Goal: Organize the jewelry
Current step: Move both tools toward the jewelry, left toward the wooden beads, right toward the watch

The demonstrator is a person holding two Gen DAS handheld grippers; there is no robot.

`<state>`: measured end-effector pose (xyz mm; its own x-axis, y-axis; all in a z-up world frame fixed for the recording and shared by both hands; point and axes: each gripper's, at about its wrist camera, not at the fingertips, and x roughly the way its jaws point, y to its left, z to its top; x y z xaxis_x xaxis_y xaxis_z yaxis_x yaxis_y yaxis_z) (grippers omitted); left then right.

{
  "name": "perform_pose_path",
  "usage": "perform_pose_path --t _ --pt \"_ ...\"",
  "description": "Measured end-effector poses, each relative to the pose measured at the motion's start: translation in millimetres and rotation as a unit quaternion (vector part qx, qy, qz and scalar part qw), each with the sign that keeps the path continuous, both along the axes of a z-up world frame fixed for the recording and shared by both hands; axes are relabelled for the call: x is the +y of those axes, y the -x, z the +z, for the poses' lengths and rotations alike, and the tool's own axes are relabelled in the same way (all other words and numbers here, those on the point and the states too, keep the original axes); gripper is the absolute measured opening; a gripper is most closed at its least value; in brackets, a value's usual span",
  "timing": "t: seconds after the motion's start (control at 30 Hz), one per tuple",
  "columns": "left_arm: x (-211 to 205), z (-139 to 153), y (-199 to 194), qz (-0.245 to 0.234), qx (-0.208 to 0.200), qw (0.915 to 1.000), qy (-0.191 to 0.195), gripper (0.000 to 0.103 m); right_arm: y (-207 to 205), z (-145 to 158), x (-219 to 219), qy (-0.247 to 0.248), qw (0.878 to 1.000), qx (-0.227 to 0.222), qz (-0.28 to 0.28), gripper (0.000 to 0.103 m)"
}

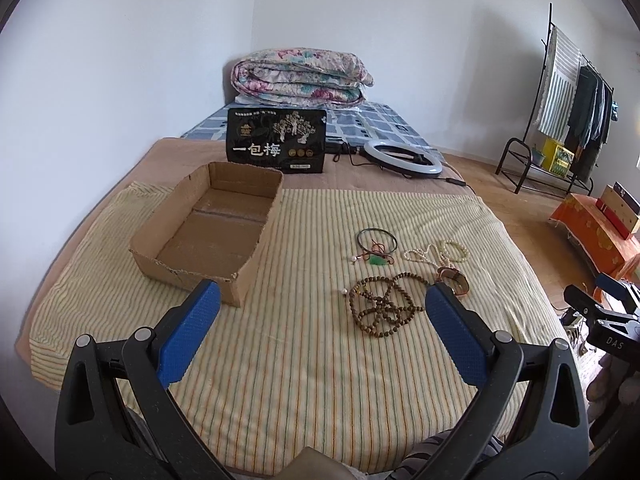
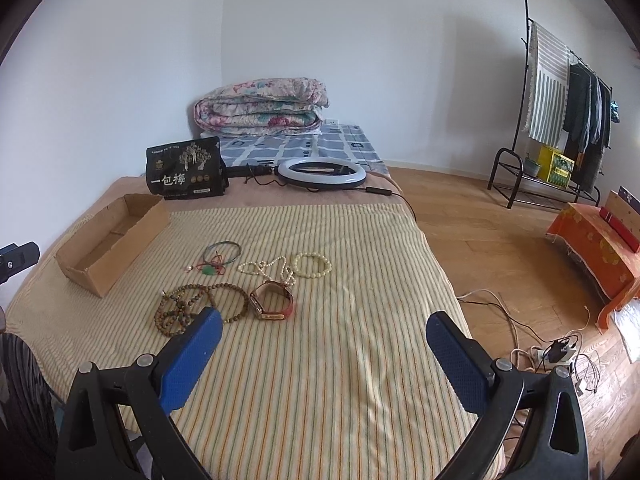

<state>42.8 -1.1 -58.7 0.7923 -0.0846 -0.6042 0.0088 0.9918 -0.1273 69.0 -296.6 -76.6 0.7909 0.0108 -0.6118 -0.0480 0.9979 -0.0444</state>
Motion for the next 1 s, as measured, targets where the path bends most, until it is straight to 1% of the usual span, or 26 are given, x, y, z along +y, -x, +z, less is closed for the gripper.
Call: perform_pose_path --t 0.1,0.2,0.27,0.4,0.5,0.57,0.67,0.73,0.83,1.0 --pt "0 -15 -17 -0.021 0.017 0.9996 0.011 0.103 -16 -11 -4 -0.015 1.000 0.020 0.015 0.103" --pt "-3 -27 -34 -0.043 0.032 0.9984 0.016 0.103 -30 -21 -7 -0.012 0.999 0.036 0.018 0.103" --pt "-7 -35 -41 -0.063 0.049 0.9965 0.026 0.103 -39 -27 -10 -0.016 0.999 0.045 0.025 0.103" --pt "-14 -51 -55 -0.083 0.076 0.9925 0.047 0.103 -58 -39 -16 -0.032 0.997 0.071 0.030 0.103" --pt "-24 -63 -67 -0.100 0.094 0.9892 0.052 0.099 -73 -48 -21 -0.047 0.994 0.095 0.032 0.103" --pt "-31 -72 -76 -0.112 0.108 0.9865 0.052 0.099 -83 -53 -21 -0.048 0.993 0.105 0.036 0.103" --pt "-39 -85 -90 -0.118 0.125 0.9835 0.055 0.098 -94 -56 -17 -0.051 0.991 0.115 0.049 0.103" --pt "-42 -93 -98 -0.119 0.137 0.9816 0.058 0.095 -103 -60 -15 -0.055 0.989 0.122 0.059 0.103" --pt "-48 -106 -110 -0.121 0.154 0.9787 0.061 0.094 -118 -67 -9 -0.056 0.987 0.138 0.064 0.103" --pt "-59 -119 -122 -0.120 0.160 0.9787 0.045 0.093 -140 -85 -1 -0.067 0.983 0.160 0.066 0.103"
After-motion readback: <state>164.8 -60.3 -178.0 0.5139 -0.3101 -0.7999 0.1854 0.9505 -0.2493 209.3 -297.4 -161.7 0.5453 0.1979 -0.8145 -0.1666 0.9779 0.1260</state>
